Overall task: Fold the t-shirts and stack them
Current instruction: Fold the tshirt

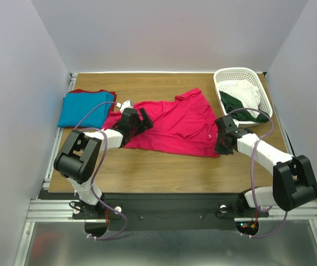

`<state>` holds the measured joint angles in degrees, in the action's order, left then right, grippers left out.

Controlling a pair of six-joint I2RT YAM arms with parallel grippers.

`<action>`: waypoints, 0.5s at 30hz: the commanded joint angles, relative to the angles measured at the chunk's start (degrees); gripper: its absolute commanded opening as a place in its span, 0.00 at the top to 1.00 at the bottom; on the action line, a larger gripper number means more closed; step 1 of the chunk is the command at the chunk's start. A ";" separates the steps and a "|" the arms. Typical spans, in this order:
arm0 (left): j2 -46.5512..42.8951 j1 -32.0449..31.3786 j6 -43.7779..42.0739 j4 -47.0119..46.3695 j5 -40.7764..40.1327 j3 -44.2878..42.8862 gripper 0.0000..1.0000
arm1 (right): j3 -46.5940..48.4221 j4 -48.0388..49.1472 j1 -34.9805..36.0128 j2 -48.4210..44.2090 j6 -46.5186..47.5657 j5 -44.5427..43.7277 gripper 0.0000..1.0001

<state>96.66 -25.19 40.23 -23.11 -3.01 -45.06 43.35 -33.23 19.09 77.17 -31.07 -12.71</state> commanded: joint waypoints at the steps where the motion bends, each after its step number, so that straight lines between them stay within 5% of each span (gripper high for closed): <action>1: -2.27 1.37 -2.78 0.00 -0.34 0.94 0.02 | 4.63 -3.67 -0.37 -0.61 0.48 -7.85 1.00; 15: -2.71 1.55 -4.63 0.26 0.28 1.20 0.01 | 9.29 -7.81 -0.37 0.44 0.75 -8.30 0.93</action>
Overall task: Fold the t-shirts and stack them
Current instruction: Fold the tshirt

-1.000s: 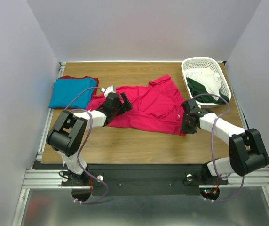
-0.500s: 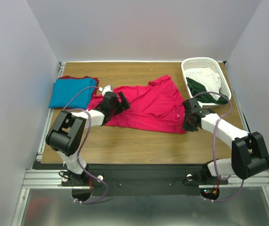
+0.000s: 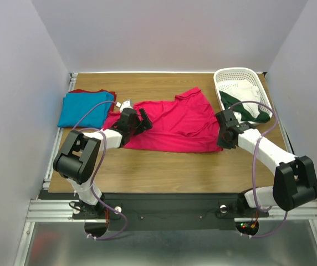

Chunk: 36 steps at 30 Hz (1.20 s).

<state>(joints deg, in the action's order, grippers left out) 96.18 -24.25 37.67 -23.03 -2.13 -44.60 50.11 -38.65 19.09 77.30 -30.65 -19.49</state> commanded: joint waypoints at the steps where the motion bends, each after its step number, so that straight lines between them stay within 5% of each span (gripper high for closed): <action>1: -2.31 0.61 -2.25 0.17 -0.59 0.57 0.01 | 3.24 -2.74 -0.37 0.14 0.25 -1.35 0.90; 5: -2.49 0.61 -2.78 0.88 -1.21 0.30 0.01 | 5.17 -5.29 -0.28 -0.30 -0.02 -3.89 0.84; 8: -2.84 0.43 -2.78 1.05 -0.95 0.13 0.01 | 6.49 -6.69 -0.28 0.22 -0.02 -5.74 0.62; 9: -3.19 0.17 -2.86 1.05 -1.03 -0.05 0.01 | 6.76 -6.96 -0.37 0.22 -0.02 -5.91 0.45; 13: -5.73 -1.06 -3.22 1.58 -1.21 -0.57 0.01 | 8.07 -8.80 -0.37 -1.35 0.68 -6.44 0.25; 18: -7.94 -3.43 -2.78 1.93 -1.38 -1.72 0.01 | 8.78 -5.57 -0.37 -4.35 3.75 -4.17 0.23; 25: -7.94 -10.02 -2.17 0.53 -2.70 -2.69 0.01 | 4.39 12.27 0.24 -0.58 6.66 21.30 0.30; 36: -2.41 -16.97 0.47 -5.45 -1.91 -0.75 0.01 | 8.69 21.77 4.72 12.26 6.92 26.69 0.34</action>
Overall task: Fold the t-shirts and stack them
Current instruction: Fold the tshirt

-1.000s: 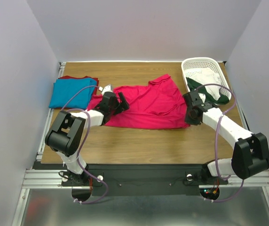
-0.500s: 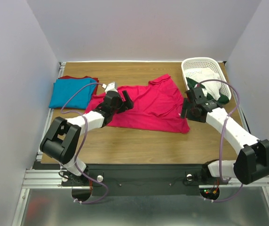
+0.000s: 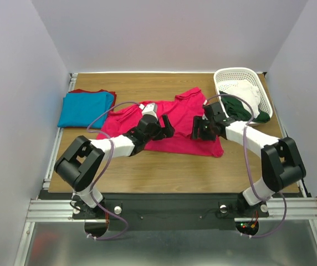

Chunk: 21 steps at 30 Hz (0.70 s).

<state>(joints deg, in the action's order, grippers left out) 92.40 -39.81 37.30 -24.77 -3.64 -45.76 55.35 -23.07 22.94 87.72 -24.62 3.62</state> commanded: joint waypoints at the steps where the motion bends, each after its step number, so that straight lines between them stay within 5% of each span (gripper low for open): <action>1: 1.73 -1.50 1.11 -4.14 -0.32 0.67 0.01 | 3.71 6.54 1.14 3.32 0.80 3.68 0.34; 21: 4.90 -3.08 3.66 -7.48 0.74 4.27 0.01 | 8.81 11.73 4.31 13.96 0.28 2.63 0.50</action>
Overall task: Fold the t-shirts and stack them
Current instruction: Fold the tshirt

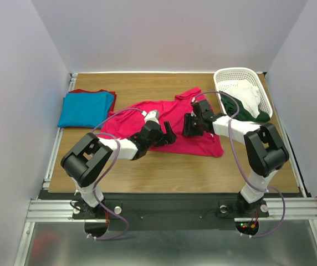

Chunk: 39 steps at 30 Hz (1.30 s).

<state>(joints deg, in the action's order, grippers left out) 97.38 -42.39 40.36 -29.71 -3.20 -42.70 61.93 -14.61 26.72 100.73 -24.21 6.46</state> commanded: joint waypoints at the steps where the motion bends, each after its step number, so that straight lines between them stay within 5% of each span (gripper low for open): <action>1: -0.18 -0.59 0.60 -2.63 0.39 1.39 0.01 | 2.32 3.62 0.61 1.14 -0.23 -1.18 0.53; 12: -0.18 -1.02 1.48 -3.33 0.83 3.32 0.01 | 9.78 4.77 0.79 5.09 1.00 -5.23 0.51; 19: -0.70 -1.20 1.83 -3.33 0.57 4.29 0.01 | 14.97 4.59 0.79 8.70 2.94 -6.11 0.38; 28: -1.23 -1.11 1.92 -3.33 0.21 4.82 0.01 | 8.75 4.86 0.88 -3.07 4.60 -13.84 0.27; 39: -1.49 -1.20 2.27 -3.42 0.48 5.08 0.01 | 2.84 4.68 0.88 -3.18 6.01 -8.65 0.45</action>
<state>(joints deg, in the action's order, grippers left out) 97.21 -43.05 42.33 -35.64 -3.22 -39.33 66.17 -10.90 27.09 94.50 -19.18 -3.01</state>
